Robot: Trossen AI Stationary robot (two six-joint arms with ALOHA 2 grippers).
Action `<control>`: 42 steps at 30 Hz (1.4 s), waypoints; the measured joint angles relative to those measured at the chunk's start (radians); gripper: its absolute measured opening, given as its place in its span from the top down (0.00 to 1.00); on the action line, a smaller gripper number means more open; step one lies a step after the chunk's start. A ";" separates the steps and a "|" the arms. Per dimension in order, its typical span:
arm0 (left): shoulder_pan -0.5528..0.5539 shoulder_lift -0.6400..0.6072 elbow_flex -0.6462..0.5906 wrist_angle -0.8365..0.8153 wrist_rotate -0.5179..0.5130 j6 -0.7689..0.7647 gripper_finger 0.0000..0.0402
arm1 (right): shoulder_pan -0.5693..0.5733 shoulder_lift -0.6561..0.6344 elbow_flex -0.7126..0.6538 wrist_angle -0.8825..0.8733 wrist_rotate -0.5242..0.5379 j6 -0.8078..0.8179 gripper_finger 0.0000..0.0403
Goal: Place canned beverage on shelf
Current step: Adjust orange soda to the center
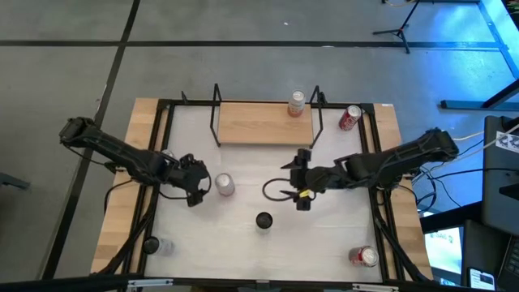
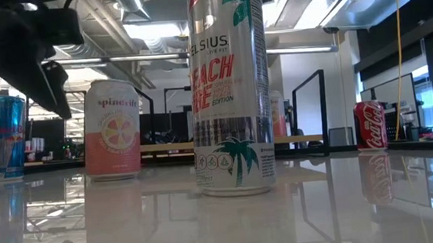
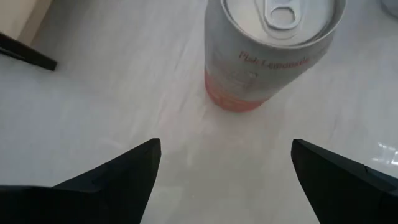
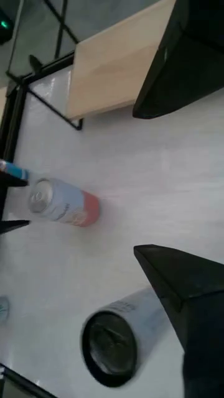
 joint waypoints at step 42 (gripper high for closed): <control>0.076 0.384 -0.174 0.925 -0.020 0.369 0.44 | -0.072 0.193 0.001 0.276 -0.017 -0.122 0.15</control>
